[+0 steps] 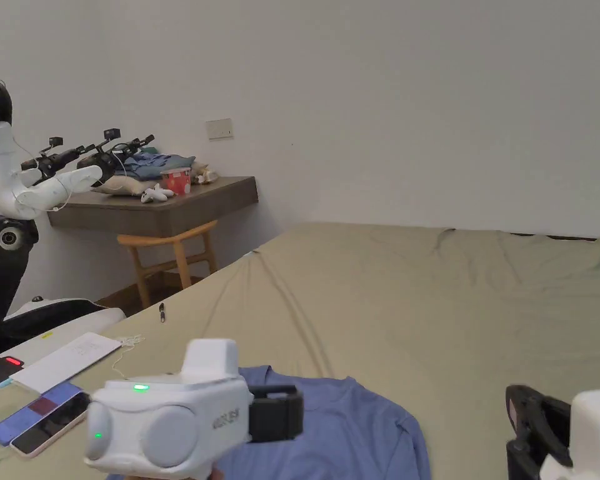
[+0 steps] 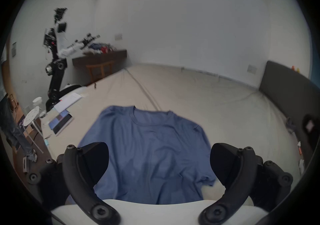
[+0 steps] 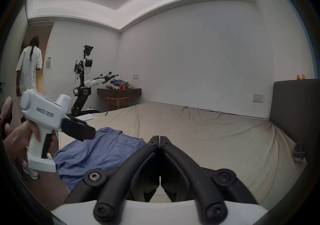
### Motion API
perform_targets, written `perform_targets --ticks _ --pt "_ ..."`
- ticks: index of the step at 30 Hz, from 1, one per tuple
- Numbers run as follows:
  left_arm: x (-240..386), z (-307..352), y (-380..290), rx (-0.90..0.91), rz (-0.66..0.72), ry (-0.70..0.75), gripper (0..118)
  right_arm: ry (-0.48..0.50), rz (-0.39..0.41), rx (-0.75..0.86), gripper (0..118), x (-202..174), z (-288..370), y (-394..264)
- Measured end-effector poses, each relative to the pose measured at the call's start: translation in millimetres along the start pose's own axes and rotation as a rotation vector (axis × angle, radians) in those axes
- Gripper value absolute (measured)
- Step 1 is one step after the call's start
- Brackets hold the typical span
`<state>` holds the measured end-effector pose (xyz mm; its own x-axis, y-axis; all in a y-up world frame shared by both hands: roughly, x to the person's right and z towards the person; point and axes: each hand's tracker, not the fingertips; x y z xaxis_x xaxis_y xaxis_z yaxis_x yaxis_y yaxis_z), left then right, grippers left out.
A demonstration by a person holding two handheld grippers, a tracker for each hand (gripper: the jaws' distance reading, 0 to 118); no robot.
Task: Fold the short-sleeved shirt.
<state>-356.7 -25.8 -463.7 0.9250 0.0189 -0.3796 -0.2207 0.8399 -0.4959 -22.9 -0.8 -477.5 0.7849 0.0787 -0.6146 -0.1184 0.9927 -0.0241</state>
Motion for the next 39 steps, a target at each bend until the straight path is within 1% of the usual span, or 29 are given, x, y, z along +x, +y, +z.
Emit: perform_targets --ticks 2,3,5,6,7,8,10,11,13,14,15,16,17,18,19,21,23,24,26,27,28,30,32,34,35,37,39 --pt "7.8 -49.1 -0.2 -0.109 -0.056 0.039 114 -0.008 0.012 -0.019 0 5.6 -16.1 -6.8" --pt "13.8 -73.2 -1.9 -0.149 -0.112 0.062 113 -0.014 0.015 -0.031 0 9.1 -24.9 -11.2" --pt "20.1 -115.2 -9.7 -0.193 -0.221 0.056 112 -0.026 0.011 -0.060 0 16.5 -41.7 -20.4" --pt "23.3 -138.1 -13.2 -0.218 -0.234 0.070 110 -0.030 0.002 -0.079 0 25.4 -53.2 -29.1" --pt "25.9 -160.2 -15.6 -0.260 -0.230 0.078 106 -0.042 -0.036 -0.129 0 30.3 -61.4 -36.0" --pt "20.9 -175.0 -19.3 -0.293 -0.202 0.079 105 -0.042 -0.049 -0.145 0 33.5 -67.6 -41.1" --pt "17.6 -206.9 -23.1 -0.346 -0.163 0.050 105 -0.037 -0.039 -0.161 0 40.3 -81.9 -53.5" --pt "15.9 -215.5 -24.3 -0.317 -0.163 0.058 105 -0.038 -0.036 -0.169 0 42.4 -86.5 -58.5" --pt "19.4 -231.4 -32.5 -0.316 -0.159 0.057 105 -0.041 -0.039 -0.191 0 45.5 -93.8 -67.9" --pt "20.2 -237.8 -37.3 -0.329 -0.175 0.080 105 -0.034 -0.045 -0.200 0 46.1 -95.9 -71.5" --pt "21.5 -244.4 -44.8 -0.383 -0.187 0.080 109 -0.025 -0.060 -0.208 0 47.6 -97.6 -75.7" --pt "17.8 -245.8 -44.7 -0.335 -0.134 0.072 118 -0.014 -0.075 -0.213 0 49.3 -98.7 -79.3" --pt "14.3 -245.8 -46.0 -0.310 -0.098 0.066 117 -0.008 -0.085 -0.221 0 50.4 -99.9 -81.5" --pt "10.3 -246.6 -47.8 -0.340 -0.077 0.029 117 -0.004 -0.094 -0.233 0 50.5 -100.5 -83.5" --pt "5.8 -244.2 -49.5 -0.327 -0.051 0.022 117 -0.004 -0.097 -0.237 0 51.0 -100.9 -84.9" --pt "0.7 -241.5 -45.9 -0.331 -0.060 0.011 115 -0.003 -0.108 -0.242 0 53.2 -100.2 -86.8" --pt "6.1 -240.0 -42.6 -0.355 -0.047 0.027 106 0.001 -0.117 -0.248 0 56.5 -97.4 -85.7" --pt "11.1 -239.4 -38.5 -0.362 -0.050 0.022 99 0.007 -0.121 -0.249 0 59.5 -95.0 -85.0" --pt "15.1 -233.5 -31.9 -0.358 -0.078 -0.009 64 0.008 -0.143 -0.249 0 63.4 -92.6 -82.9" --pt "17.6 -227.4 -25.4 -0.350 -0.092 -0.029 40 0.007 -0.150 -0.251 0 65.4 -91.4 -81.2" --pt "20.8 -223.6 -23.8 -0.338 -0.094 -0.043 1 0.005 -0.156 -0.250 0 67.2 -90.3 -79.7" --pt "22.7 -224.8 -22.6 -0.323 -0.066 -0.043 0 -0.014 -0.164 -0.236 0 69.0 -88.7 -76.9" --pt "18.3 -237.0 -29.0 -0.367 -0.048 -0.050 0 -0.019 -0.172 -0.232 0 71.0 -88.5 -75.1" --pt "13.1 -230.0 -21.6 -0.353 0.056 -0.057 0 -0.015 -0.169 -0.234 0 67.0 -90.8 -77.1" --pt "7.6 -227.3 -14.6 -0.363 0.104 -0.083 0 -0.010 -0.160 -0.236 0 65.8 -91.4 -78.1" --pt "-6.7 -223.7 -2.0 -0.381 0.247 -0.156 0 -0.021 -0.151 -0.239 0 66.4 -91.4 -78.1" --pt "-13.2 -217.9 7.4 -0.338 0.388 -0.242 0 -0.036 -0.166 -0.233 0 65.5 -94.5 -81.6"
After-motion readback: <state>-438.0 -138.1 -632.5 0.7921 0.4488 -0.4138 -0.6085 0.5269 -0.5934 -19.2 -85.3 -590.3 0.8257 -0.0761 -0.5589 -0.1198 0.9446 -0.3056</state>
